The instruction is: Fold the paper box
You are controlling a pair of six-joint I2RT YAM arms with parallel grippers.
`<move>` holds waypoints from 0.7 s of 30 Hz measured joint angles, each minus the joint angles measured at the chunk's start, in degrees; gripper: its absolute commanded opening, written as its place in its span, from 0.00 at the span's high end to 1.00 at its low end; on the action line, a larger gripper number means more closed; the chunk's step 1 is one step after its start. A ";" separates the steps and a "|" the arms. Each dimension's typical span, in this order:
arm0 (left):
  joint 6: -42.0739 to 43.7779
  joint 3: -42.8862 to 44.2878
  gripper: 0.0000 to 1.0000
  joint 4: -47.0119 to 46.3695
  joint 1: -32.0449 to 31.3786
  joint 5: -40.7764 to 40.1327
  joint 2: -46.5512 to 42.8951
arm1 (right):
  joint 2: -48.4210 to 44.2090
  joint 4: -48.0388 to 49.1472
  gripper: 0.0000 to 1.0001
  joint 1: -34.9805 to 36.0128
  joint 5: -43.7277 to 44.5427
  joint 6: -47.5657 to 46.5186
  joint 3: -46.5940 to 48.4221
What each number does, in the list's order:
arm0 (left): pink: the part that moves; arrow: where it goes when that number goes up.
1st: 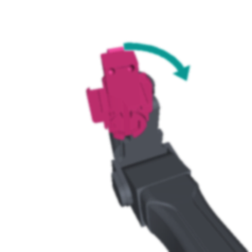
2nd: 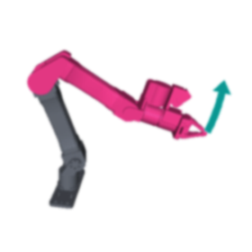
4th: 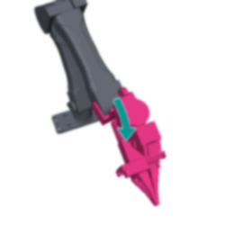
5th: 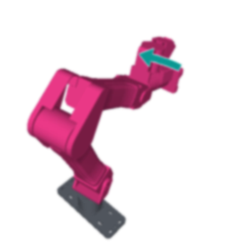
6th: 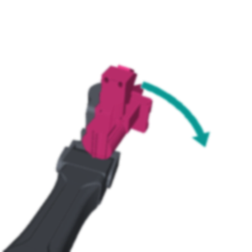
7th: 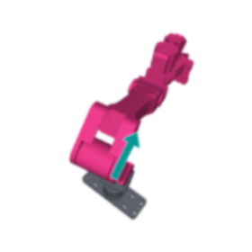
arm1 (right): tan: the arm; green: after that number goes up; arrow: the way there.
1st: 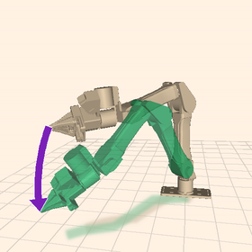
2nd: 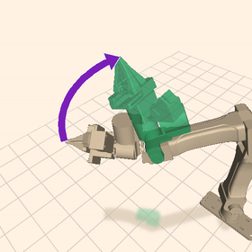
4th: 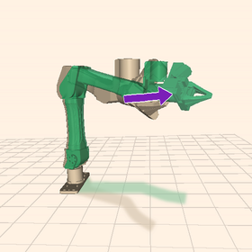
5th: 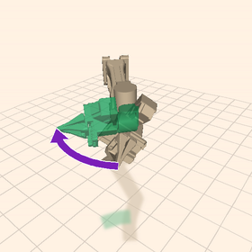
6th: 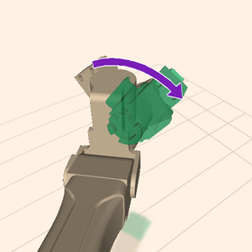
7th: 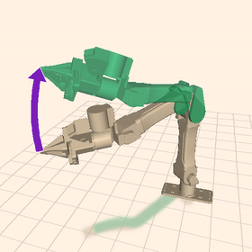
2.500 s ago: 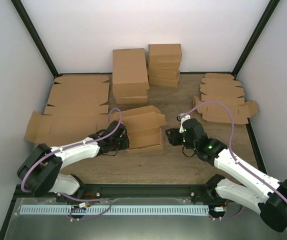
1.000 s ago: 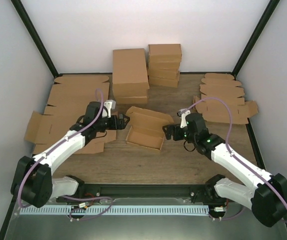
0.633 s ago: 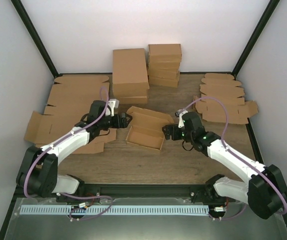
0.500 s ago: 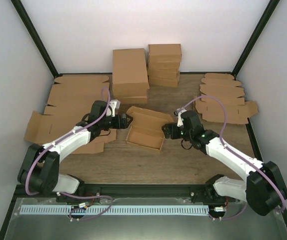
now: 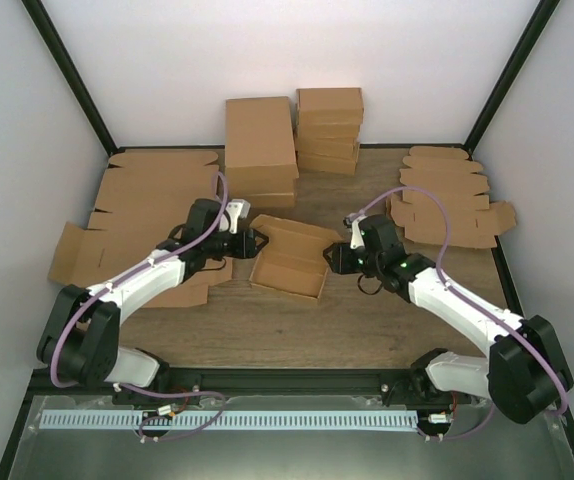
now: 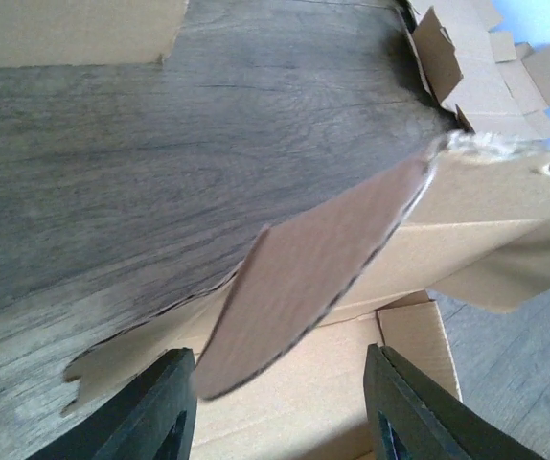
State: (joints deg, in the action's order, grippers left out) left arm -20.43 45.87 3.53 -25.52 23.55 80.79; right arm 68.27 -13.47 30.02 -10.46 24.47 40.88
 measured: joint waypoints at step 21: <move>0.85 2.40 0.00 6.88 1.29 -13.94 -2.67 | 1.33 -1.53 0.60 0.00 0.20 0.42 1.60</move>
State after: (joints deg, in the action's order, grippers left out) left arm -19.57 48.27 10.41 -24.23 9.61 78.13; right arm 69.60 -15.00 30.02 -10.26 24.88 42.48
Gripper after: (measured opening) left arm 0.994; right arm 0.398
